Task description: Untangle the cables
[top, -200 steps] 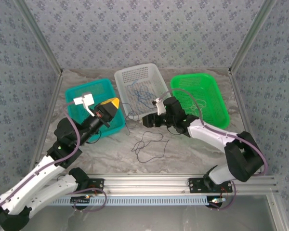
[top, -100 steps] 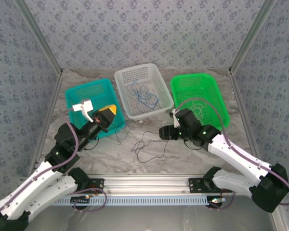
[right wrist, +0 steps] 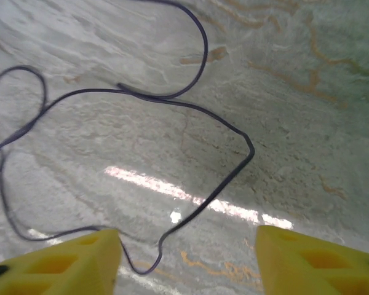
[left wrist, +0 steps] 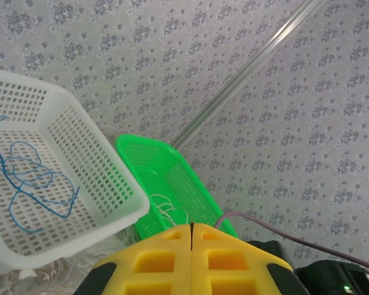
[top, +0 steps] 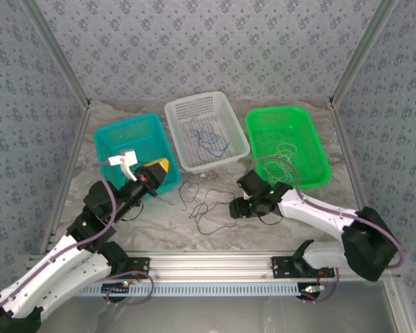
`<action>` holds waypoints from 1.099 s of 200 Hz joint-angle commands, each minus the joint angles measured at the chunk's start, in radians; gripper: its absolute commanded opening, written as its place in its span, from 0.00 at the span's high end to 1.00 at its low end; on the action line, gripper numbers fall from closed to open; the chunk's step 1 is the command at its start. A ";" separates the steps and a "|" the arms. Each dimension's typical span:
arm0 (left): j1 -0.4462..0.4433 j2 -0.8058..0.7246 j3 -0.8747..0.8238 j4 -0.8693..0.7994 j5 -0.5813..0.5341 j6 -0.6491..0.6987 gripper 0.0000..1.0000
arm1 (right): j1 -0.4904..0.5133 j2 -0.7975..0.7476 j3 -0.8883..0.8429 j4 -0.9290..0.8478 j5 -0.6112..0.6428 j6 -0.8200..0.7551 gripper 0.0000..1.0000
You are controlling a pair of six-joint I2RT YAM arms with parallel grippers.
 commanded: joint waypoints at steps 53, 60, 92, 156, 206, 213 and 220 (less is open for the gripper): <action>-0.010 -0.023 -0.034 -0.053 -0.006 -0.015 1.00 | 0.011 -0.143 0.068 -0.026 0.148 -0.020 0.93; -0.011 -0.012 -0.041 -0.052 0.000 -0.019 1.00 | 0.011 -0.190 0.104 -0.065 0.172 -0.039 0.93; -0.031 0.059 -0.073 -0.011 0.021 -0.038 1.00 | -0.009 -0.301 0.316 -0.214 0.196 -0.170 0.97; -0.109 0.208 -0.069 0.017 -0.028 0.000 1.00 | -0.067 -0.186 0.759 -0.341 0.108 -0.340 1.00; -0.120 0.314 -0.063 0.013 -0.013 0.017 0.88 | -0.088 -0.082 1.082 -0.386 0.057 -0.393 1.00; -0.124 0.332 -0.056 0.006 -0.013 0.024 0.82 | -0.090 -0.071 1.110 -0.384 0.056 -0.395 1.00; -0.128 0.350 -0.047 -0.005 -0.015 0.029 0.78 | -0.090 -0.061 1.127 -0.382 0.056 -0.397 1.00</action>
